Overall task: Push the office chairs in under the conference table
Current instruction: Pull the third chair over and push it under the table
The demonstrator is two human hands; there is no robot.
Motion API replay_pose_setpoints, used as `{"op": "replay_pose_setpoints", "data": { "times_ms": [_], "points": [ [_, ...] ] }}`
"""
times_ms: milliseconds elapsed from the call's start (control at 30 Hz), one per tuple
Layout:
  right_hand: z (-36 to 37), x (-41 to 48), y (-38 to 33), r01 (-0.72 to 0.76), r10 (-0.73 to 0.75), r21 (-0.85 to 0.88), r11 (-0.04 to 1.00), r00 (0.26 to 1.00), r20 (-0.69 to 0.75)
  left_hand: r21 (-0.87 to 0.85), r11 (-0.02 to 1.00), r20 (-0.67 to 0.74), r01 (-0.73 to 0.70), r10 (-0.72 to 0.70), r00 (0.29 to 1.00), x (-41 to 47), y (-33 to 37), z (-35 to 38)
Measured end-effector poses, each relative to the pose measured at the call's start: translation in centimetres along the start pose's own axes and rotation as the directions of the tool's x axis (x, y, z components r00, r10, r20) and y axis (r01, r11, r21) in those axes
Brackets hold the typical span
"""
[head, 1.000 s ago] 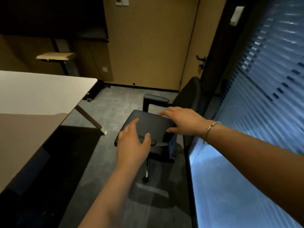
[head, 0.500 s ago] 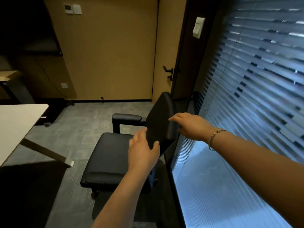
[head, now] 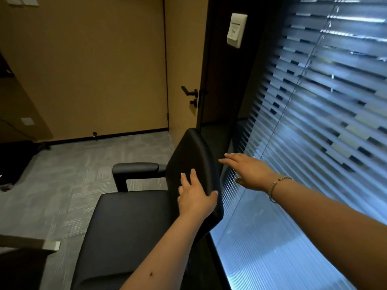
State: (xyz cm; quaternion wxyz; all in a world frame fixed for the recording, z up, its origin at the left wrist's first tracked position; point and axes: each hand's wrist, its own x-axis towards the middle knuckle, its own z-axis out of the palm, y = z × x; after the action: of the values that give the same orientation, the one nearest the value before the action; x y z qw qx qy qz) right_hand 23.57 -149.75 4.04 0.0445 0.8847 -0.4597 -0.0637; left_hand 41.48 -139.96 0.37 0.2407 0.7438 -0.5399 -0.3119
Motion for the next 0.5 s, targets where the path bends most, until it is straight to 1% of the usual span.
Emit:
{"op": "replay_pose_setpoints", "data": {
  "times_ms": [100, 233, 333, 433, 500],
  "points": [
    [1.1, 2.7, 1.1, 0.028, -0.028, 0.004, 1.0, 1.0, 0.002, 0.009, 1.0, 0.026, 0.003, -0.003, 1.0, 1.1, 0.8, 2.2],
    [2.3, 7.0, 2.4, 0.099, -0.099, 0.043, 0.994, 0.995, 0.005, 0.032, 0.999, 0.068, 0.042, -0.044, 0.997, 4.0, 1.3, 3.9],
    [2.9, 10.3, 3.1, 0.161, -0.162, 0.033, 0.986, 0.986, 0.036, 0.086, 0.994, 0.135, 0.065, -0.076, 0.988, 6.8, 1.9, 4.4],
    [3.6, 13.6, 3.8, 0.232, -0.231, -0.01, 0.973, 0.97, 0.079, 0.117, 0.983, 0.137, 0.138, -0.154, 0.979, 8.9, 2.5, 5.0],
    [4.0, 16.1, 4.1, 0.296, -0.288, -0.044, 0.954, 0.949, 0.13, 0.1, 0.971, 0.103, 0.218, -0.228, 0.968, 10.3, 2.6, 5.6]
  ]
}}
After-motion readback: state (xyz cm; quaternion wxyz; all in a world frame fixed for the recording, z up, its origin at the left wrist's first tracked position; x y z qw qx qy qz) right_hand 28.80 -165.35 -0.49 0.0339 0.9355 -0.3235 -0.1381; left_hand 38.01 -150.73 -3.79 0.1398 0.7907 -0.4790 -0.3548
